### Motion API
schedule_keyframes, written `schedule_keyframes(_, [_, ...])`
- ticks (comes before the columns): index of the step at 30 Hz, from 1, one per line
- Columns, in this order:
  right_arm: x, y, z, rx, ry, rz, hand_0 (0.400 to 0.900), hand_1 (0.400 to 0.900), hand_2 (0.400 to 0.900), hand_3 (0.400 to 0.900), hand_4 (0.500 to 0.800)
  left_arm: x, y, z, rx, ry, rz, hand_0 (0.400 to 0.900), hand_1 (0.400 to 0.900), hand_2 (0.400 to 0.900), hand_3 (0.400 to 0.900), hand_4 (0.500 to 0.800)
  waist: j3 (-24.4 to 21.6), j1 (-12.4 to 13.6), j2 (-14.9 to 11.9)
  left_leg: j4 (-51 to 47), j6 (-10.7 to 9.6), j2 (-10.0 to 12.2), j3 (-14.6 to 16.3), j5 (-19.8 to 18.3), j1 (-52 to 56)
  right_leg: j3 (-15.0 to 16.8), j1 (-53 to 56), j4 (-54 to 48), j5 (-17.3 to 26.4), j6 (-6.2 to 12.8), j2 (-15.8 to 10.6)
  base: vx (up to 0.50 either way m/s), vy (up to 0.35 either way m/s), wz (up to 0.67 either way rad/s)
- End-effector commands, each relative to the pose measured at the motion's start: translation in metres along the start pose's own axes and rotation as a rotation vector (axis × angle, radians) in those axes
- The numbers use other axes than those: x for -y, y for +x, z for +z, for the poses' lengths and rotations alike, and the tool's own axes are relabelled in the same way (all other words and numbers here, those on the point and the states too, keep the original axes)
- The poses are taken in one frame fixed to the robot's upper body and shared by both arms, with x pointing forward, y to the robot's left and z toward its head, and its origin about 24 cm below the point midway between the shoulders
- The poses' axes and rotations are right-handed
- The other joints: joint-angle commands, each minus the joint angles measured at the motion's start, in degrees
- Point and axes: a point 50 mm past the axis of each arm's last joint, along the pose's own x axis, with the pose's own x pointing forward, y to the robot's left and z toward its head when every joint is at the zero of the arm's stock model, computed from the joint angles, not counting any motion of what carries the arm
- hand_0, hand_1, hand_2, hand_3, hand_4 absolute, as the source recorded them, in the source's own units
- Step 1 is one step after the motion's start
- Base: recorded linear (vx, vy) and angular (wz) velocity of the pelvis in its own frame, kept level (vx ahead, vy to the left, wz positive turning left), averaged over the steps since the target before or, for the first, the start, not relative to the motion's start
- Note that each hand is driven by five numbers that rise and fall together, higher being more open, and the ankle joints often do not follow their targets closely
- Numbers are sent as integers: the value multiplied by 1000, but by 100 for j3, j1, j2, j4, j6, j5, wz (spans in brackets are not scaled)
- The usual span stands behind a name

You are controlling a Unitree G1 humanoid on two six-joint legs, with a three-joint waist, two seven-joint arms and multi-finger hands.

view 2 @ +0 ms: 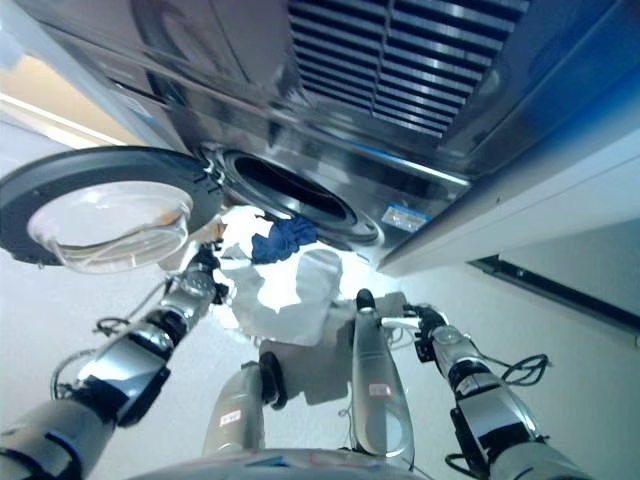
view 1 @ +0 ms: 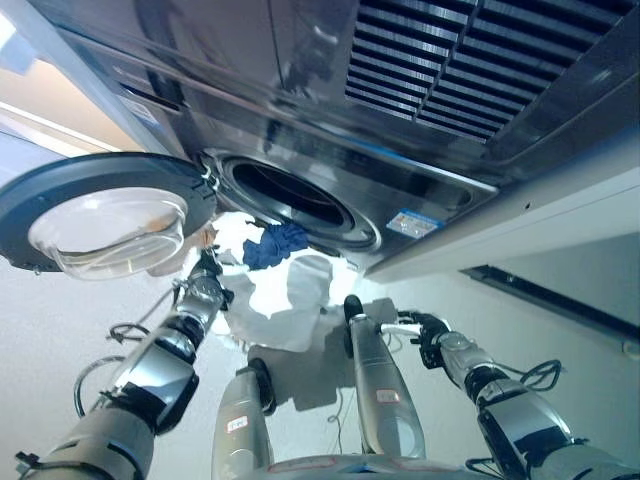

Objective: Put the clothes in the basket into the washing machine.

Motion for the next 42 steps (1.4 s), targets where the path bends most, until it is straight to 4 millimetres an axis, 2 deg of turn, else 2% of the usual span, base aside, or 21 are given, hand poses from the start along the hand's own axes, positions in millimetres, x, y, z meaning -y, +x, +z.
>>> schedule_keyframes(1, [30, -21, -111, -377, -131, -105, 900, 900, 900, 900, 800, -55, 9, 16, 42, 23, 196, 900, 900, 900, 900, 800, 175, -146, 91, -709, 418, 283, -201, 59, 582, 361, -680, 578, 405, 151, -13, -57, -19, -8])
schedule_keyframes(7, [39, -21, -104, -348, -127, -131, 900, 900, 900, 900, 800, -81, 8, 52, 128, 71, 313, 900, 900, 900, 900, 800, 429, -302, 124, 14, 421, 323, -96, -105, -153, 407, -1135, 969, 298, 89, 63, -52, 20, -14])
schedule_keyframes(10, [40, -20, -102, -332, -126, -132, 900, 900, 900, 900, 800, -88, 8, 62, 157, 83, 337, 900, 900, 900, 900, 800, 511, -340, 99, 245, 435, 321, -103, -171, -386, 412, -1263, 1040, 298, 73, 101, -48, -23, -7])
schedule_keyframes(12, [40, -18, -95, -301, -120, -140, 900, 900, 900, 900, 800, -93, 6, 74, 186, 82, 354, 900, 900, 900, 900, 800, 606, -367, 67, 503, 460, 326, -123, -231, -683, 407, -1428, 1124, 306, 50, 122, -48, -18, -9])
schedule_keyframes(13, [41, -18, -93, -293, -115, -143, 900, 900, 900, 900, 800, -94, 5, 78, 197, 80, 360, 900, 900, 900, 900, 800, 648, -350, 92, 714, 457, 341, -168, -488, -739, 405, -1477, 1346, 71, 82, 148, -3, -1, -11])
schedule_keyframes(19, [41, -13, -72, -224, -116, -152, 900, 900, 900, 900, 800, -104, 1, 104, 244, 52, 379, 900, 900, 900, 900, 800, 860, -404, 40, 1280, 540, 336, -248, -644, -1254, 371, -1811, 1586, 60, 35, 191, -67, -6, -11])
schedule_keyframes(28, [36, -8, -46, -141, -104, -158, 900, 900, 900, 900, 800, -108, -4, 125, 284, -52, 386, 900, 900, 900, 900, 800, 924, -449, 13, 2007, 634, 327, -289, -801, -2177, 391, -2488, 1847, 56, -18, 245, -59, 0, -9])
schedule_keyframes(35, [39, -9, -51, -146, -75, -160, 900, 900, 900, 900, 800, -122, -8, 139, 308, -94, 419, 900, 900, 900, 900, 800, 924, -474, -69, 2989, 781, 326, -411, -1111, -3040, 436, -3072, 2265, -69, -74, 267, -16, -14, -1])
schedule_keyframes(42, [43, -12, -59, -166, -36, -169, 900, 900, 900, 900, 800, -136, -10, 142, 306, -117, 455, 900, 900, 900, 900, 800, 924, -513, -124, 3898, 908, 391, -459, -1371, -3746, 486, -3544, 2756, -275, -119, 338, 1, -5, -3])
